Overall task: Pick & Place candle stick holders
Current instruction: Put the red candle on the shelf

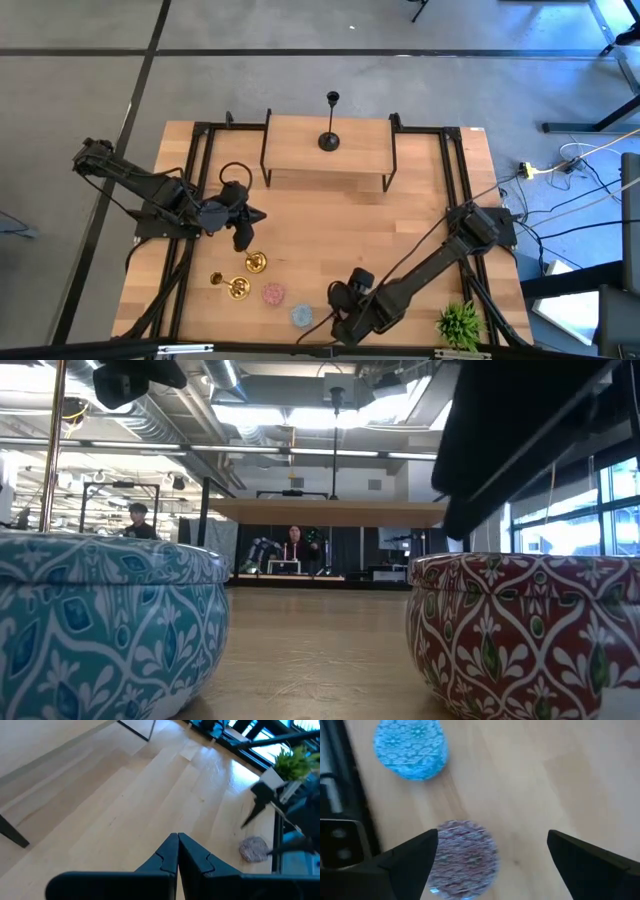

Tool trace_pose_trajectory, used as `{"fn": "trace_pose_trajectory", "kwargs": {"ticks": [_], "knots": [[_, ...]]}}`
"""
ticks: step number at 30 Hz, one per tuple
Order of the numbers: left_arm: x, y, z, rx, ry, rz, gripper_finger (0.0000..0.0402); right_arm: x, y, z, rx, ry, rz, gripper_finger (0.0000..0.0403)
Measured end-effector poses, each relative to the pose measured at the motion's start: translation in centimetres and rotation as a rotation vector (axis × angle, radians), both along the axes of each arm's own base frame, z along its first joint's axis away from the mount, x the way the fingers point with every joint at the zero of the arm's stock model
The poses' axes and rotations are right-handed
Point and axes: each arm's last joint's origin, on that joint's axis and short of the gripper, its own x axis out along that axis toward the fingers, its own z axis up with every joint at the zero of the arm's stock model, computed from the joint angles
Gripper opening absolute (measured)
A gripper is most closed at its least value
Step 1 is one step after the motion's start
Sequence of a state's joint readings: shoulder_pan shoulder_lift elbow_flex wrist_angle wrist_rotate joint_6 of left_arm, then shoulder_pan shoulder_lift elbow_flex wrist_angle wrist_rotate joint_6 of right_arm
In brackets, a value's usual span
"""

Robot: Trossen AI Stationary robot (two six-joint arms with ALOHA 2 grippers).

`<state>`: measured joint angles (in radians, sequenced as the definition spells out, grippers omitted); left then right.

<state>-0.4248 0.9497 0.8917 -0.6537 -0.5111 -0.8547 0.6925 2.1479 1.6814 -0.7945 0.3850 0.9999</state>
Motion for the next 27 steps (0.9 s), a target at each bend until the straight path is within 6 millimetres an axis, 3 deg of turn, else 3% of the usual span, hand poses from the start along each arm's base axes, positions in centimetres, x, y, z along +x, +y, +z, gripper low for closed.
{"fn": "trace_pose_trajectory", "kwargs": {"ticks": [11, 17, 27], "knots": [[-0.1, -0.3, 0.0, -0.031, 0.004, -0.032, 0.0001, -0.1, 0.1, 0.0, -0.044, 0.033, 0.131, 0.0378], [-0.3, -0.9, 0.1, -0.048, -0.034, 0.016, 0.0001, 0.4, 1.0, -0.1, 0.023, -0.012, 0.197, 0.0378], [-0.9, -2.8, 0.7, -0.015, -0.095, -0.087, 0.0001, 0.3, 2.1, -2.6, 0.027, 0.039, 0.235, 0.0378]]}}
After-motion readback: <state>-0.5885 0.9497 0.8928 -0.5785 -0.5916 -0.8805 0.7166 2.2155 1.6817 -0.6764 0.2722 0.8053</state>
